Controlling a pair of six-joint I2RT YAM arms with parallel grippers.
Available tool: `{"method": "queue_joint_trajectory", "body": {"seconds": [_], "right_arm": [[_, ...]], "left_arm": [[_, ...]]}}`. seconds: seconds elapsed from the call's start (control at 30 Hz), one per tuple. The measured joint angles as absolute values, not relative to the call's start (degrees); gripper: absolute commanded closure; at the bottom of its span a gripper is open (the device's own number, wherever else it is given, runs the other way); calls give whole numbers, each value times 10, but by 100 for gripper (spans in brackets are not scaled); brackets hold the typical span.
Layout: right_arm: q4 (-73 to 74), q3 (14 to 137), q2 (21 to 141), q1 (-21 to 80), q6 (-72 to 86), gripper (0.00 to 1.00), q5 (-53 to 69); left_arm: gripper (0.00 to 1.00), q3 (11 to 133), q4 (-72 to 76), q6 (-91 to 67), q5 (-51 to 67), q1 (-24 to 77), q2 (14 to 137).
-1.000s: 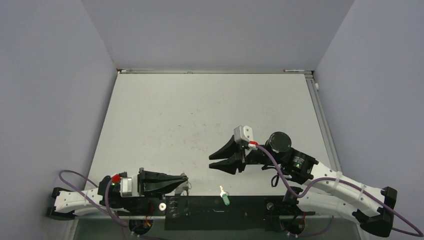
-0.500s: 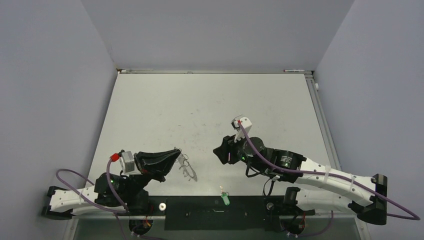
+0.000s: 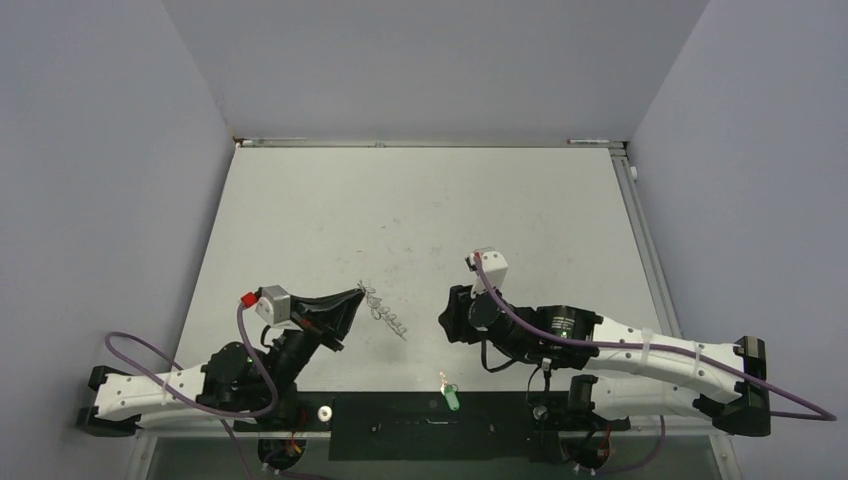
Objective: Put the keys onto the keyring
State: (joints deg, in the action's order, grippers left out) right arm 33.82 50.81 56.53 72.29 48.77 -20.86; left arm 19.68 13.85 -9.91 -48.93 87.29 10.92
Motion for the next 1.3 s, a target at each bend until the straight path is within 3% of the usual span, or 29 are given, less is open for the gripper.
{"method": "queue_joint_trajectory", "body": {"seconds": [0.6,1.0,1.13,1.3], "right_arm": [[374,517,668,814,529,63,-237],[382,473,784,917,621,61,-243],[350,404,764,915,587,57,-229],[296,321,647,870,534,58,-184]], "left_arm": [[100,216,132,-95,-563,873,178],[100,216,122,-77,-582,873,181],[100,216,113,-77,-579,873,179],[100,216,101,-77,-569,873,176]]}}
